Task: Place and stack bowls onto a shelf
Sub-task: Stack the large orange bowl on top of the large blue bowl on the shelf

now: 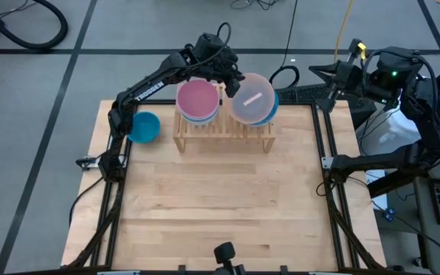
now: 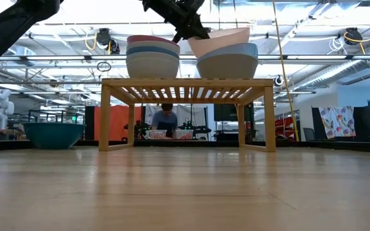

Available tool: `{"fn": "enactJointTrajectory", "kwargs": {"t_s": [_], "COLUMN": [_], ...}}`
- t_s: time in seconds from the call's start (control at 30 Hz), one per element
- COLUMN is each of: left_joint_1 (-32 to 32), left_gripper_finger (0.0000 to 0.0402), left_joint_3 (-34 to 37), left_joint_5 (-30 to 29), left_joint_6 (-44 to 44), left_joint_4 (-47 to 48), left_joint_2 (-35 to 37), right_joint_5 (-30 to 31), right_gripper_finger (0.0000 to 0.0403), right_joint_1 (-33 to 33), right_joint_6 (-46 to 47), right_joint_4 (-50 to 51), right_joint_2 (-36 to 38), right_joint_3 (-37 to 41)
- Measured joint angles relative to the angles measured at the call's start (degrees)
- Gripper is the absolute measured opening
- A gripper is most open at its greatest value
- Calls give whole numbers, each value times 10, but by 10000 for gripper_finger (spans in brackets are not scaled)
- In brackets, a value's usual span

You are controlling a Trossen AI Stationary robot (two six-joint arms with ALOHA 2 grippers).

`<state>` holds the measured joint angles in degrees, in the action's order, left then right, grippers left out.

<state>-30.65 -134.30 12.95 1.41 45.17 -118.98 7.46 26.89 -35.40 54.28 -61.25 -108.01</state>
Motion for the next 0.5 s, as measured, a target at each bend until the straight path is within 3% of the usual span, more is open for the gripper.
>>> {"fn": "enactJointTrajectory", "kwargs": {"t_s": [0.3, 0.5], "left_joint_1": [6, 15], "left_gripper_finger": [22, 40], "left_joint_3": [0, 0], "left_joint_5": [-4, -5], "left_joint_6": [35, 46], "left_joint_4": [-6, -17], "left_joint_2": [0, 0], "right_joint_5": [0, 0], "right_gripper_finger": [0, 0], "right_joint_1": [0, 0], "right_joint_6": [0, 0], "right_joint_4": [0, 0], "right_joint_2": [0, 0], "right_joint_3": [0, 0]}}
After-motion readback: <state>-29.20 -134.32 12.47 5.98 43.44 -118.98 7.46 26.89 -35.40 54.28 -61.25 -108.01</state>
